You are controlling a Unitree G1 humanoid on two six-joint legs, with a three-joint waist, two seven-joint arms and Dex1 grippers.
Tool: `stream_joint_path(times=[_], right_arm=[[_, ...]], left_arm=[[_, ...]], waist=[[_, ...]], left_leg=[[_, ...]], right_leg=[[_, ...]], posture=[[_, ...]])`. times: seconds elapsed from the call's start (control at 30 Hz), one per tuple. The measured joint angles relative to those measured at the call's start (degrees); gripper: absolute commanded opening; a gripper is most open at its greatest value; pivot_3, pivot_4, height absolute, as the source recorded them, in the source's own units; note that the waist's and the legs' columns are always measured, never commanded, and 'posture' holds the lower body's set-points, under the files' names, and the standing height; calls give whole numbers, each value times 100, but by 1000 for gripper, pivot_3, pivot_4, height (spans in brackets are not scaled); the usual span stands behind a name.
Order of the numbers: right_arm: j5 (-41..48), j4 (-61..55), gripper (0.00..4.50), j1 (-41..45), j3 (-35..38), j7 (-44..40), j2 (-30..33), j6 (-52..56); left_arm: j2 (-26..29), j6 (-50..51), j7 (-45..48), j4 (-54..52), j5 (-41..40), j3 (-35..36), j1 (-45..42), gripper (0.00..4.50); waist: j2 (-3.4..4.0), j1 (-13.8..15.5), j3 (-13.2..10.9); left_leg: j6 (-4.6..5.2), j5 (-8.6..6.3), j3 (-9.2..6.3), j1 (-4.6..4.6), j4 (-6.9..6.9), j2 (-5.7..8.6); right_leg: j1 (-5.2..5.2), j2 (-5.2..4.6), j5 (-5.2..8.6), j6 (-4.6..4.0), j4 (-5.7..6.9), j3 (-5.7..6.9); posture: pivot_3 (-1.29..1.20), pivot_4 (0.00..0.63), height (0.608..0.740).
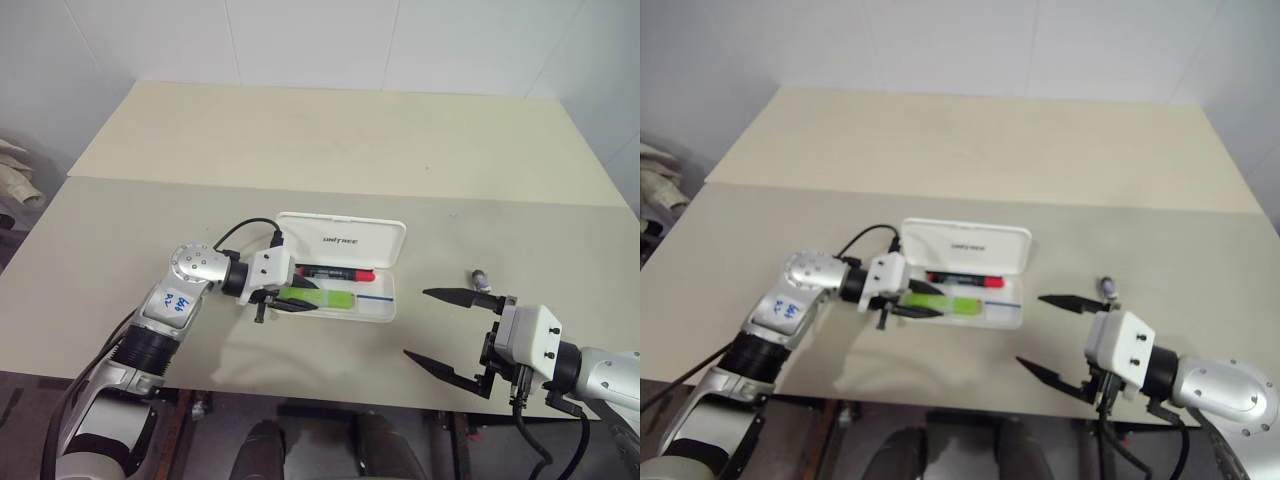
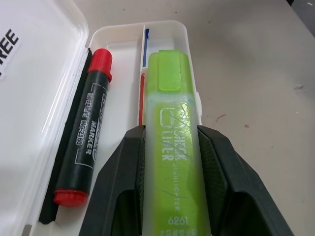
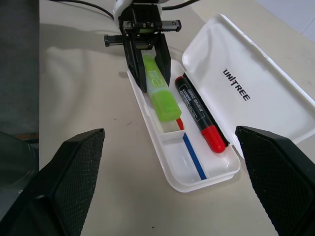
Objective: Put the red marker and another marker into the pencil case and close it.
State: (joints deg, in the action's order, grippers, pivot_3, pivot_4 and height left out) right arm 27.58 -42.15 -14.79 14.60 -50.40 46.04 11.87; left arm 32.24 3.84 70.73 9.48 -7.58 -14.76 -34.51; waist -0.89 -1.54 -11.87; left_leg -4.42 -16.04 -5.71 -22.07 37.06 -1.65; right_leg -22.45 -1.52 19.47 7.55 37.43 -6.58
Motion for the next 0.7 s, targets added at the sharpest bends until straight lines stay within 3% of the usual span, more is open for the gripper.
stream_joint_path(times=[0.33, 0.7], right_arm=[[-54, 0, 4500, 52, -71, 7, -23, 0], [-66, 11, 4500, 222, -170, 35, -87, 17]], left_arm=[[-18, 41, 12, -21, -6, 0, 4, 4489], [-48, 178, 78, -251, -301, 93, 21, 4489]], waist=[[0, 1, 0], [0, 0, 0]], left_leg=[[0, 0, 0, 0, 0, 0], [0, 0, -1, 0, 0, 0]], right_leg=[[0, 0, 0, 0, 0, 0], [0, 0, 0, 0, 1, 0]], posture=[[0, 150, 740], [0, 150, 740]])
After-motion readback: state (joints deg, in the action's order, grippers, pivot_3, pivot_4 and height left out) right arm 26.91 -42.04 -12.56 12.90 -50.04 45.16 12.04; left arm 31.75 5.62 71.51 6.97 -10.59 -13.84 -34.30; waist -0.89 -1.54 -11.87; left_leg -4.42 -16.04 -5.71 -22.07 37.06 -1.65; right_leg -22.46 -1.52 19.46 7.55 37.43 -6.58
